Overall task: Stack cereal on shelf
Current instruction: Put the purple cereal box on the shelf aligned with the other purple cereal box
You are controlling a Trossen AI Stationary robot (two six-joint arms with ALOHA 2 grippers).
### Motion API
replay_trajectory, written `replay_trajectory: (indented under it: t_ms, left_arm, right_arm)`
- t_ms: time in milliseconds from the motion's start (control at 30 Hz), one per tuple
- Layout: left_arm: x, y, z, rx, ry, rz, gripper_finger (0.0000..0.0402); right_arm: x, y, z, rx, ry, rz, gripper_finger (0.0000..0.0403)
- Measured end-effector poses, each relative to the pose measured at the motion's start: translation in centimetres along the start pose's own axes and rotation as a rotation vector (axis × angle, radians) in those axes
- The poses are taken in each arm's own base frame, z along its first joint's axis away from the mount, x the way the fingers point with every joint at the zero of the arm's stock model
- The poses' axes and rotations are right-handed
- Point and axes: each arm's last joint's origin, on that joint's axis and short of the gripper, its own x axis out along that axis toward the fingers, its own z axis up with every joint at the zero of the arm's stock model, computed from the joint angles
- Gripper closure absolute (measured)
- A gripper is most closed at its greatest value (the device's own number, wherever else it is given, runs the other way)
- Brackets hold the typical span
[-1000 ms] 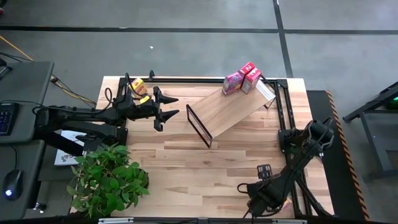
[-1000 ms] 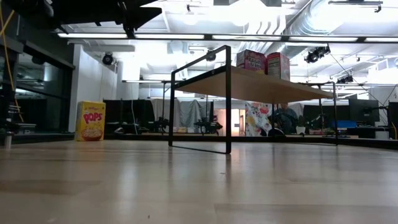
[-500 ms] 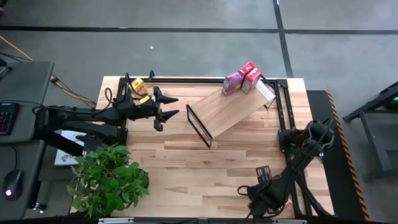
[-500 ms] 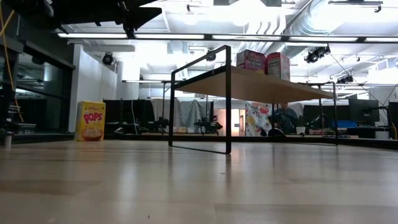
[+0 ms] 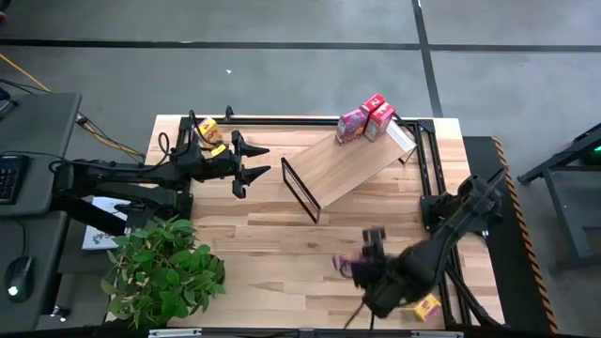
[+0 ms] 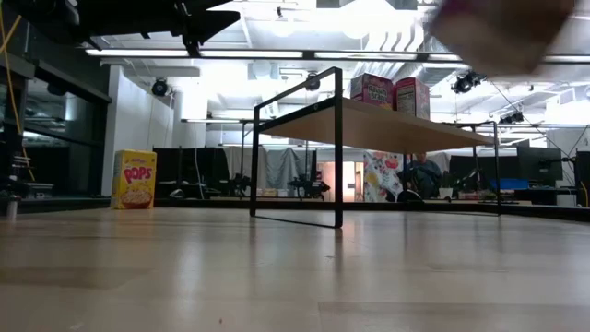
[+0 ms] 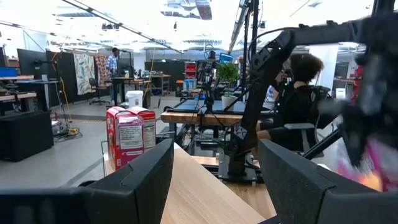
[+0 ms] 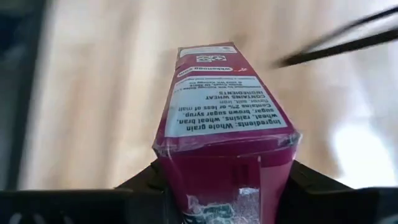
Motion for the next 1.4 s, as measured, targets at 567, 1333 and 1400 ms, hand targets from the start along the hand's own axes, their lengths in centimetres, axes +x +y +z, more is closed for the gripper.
replay_trajectory:
  t_ms: [567, 1333, 1400]
  left_arm:
    - [0.0, -0.1, -0.2, -0.010, 0.019, -0.004, 0.0177]
    - [0.0, 0.2, 0.0, 0.052, 0.001, 0.051, 0.0177]
    - [0.0, 0.2, 0.0, 0.051, 0.002, 0.051, 0.0177]
  right_arm:
    - [-2.1, -20.8, 1.7, 0.015, 0.040, -0.282, 0.0254]
    - [2.7, -27.4, -5.0, -0.267, 0.371, -0.153, 0.0254]
    - [3.1, -27.7, -4.7, -0.282, 0.371, -0.142, 0.0254]
